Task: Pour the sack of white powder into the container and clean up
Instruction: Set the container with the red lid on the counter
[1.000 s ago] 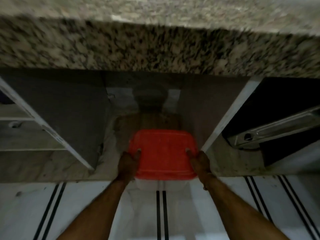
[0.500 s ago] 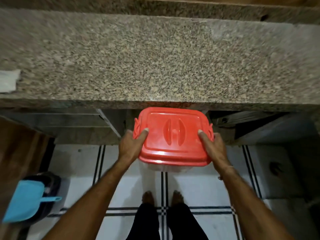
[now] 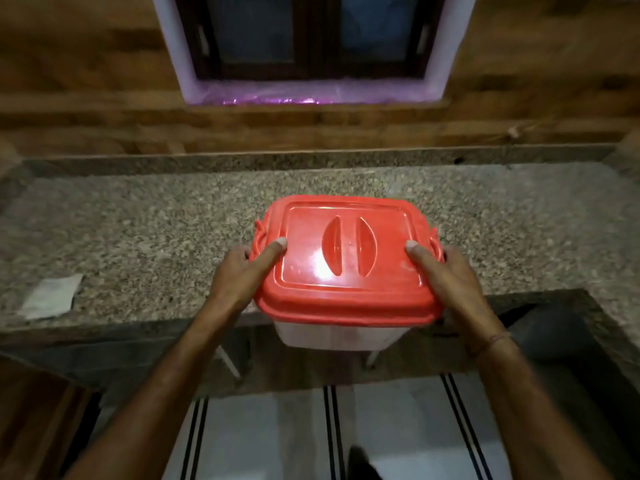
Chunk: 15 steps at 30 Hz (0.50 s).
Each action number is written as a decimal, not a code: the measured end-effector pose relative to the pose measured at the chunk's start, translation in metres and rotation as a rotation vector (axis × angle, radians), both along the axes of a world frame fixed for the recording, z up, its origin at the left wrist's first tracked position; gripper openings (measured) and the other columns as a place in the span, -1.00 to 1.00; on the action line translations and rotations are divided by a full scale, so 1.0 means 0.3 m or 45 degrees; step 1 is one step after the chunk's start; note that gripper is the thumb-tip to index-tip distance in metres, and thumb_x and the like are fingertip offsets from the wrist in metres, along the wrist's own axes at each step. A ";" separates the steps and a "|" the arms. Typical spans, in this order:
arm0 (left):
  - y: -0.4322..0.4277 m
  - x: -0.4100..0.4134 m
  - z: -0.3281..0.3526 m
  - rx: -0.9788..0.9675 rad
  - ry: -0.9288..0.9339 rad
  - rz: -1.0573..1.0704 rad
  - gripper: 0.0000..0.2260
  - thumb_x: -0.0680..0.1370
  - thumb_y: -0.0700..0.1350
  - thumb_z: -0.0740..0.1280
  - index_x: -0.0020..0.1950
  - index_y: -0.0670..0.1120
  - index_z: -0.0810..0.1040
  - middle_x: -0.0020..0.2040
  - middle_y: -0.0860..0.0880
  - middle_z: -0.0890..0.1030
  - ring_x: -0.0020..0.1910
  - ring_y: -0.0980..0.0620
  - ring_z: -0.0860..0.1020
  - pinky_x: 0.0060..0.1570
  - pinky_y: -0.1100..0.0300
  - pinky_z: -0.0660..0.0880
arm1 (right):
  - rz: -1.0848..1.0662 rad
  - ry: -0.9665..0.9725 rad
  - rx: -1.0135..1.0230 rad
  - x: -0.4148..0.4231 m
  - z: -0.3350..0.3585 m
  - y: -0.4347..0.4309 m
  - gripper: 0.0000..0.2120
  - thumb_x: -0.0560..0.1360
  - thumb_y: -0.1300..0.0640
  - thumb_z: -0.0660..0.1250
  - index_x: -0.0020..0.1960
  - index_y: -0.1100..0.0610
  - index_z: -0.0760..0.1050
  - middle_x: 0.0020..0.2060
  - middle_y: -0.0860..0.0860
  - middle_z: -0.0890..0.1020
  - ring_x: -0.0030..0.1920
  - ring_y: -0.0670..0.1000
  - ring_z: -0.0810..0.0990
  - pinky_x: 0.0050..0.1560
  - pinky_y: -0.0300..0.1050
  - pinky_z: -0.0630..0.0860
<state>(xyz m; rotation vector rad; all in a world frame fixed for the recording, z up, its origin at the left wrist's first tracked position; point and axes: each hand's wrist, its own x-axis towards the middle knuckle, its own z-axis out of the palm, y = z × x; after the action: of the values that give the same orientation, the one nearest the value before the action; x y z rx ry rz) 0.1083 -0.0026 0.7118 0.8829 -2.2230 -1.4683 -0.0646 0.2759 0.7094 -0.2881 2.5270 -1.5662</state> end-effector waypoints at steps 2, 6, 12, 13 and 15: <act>-0.045 -0.094 0.006 0.007 0.027 0.014 -0.44 0.53 0.33 0.36 -0.19 -0.19 0.68 -0.30 -0.10 0.72 -0.34 -0.06 0.70 -0.29 0.11 0.56 | 0.021 0.001 -0.020 -0.087 0.015 -0.062 -0.53 0.44 -0.34 0.42 0.03 0.06 0.70 -0.16 -0.02 0.78 -0.10 0.01 0.76 0.03 0.01 0.68; -0.173 -0.326 -0.001 -0.041 0.020 0.149 -0.42 0.43 0.41 0.36 -0.35 -0.13 0.62 -0.42 -0.01 0.65 -0.39 -0.03 0.61 -0.35 0.16 0.42 | 0.070 -0.014 -0.042 -0.318 0.019 -0.215 -0.44 0.39 -0.41 0.39 0.07 0.04 0.70 -0.14 -0.02 0.78 -0.09 0.01 0.77 -0.02 0.00 0.70; -0.338 -0.627 -0.014 -0.084 -0.061 0.210 -0.48 0.56 0.27 0.36 -0.43 -0.06 0.49 -0.51 0.09 0.55 -0.44 0.04 0.54 -0.42 0.23 0.33 | 0.138 -0.038 0.031 -0.648 -0.029 -0.438 -0.39 0.38 -0.45 0.33 0.11 0.03 0.69 -0.10 -0.04 0.77 -0.05 0.01 0.75 0.03 0.00 0.68; -0.365 -0.664 -0.024 -0.067 -0.084 0.225 -0.48 0.57 0.28 0.35 -0.43 -0.05 0.47 -0.49 0.09 0.55 -0.43 0.03 0.53 -0.41 0.22 0.33 | 0.141 -0.030 0.061 -0.695 -0.043 -0.473 -0.36 0.38 -0.46 0.31 0.11 0.04 0.69 -0.10 -0.03 0.77 -0.04 0.03 0.75 0.05 0.00 0.67; -0.418 -0.717 -0.046 -0.029 -0.113 0.296 -0.48 0.56 0.34 0.31 -0.38 -0.05 0.44 -0.41 0.01 0.55 -0.40 -0.01 0.51 -0.38 0.19 0.32 | 0.143 -0.039 0.096 -0.771 -0.065 -0.539 -0.29 0.35 -0.49 0.28 0.13 0.08 0.68 -0.07 0.00 0.77 -0.02 0.07 0.74 0.09 0.04 0.67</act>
<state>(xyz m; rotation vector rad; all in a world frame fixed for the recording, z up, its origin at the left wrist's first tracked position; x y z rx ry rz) -0.1068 -0.1279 0.6982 1.1758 -2.1092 -1.3181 -0.2958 0.1142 0.6898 -0.3857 2.4930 -1.4209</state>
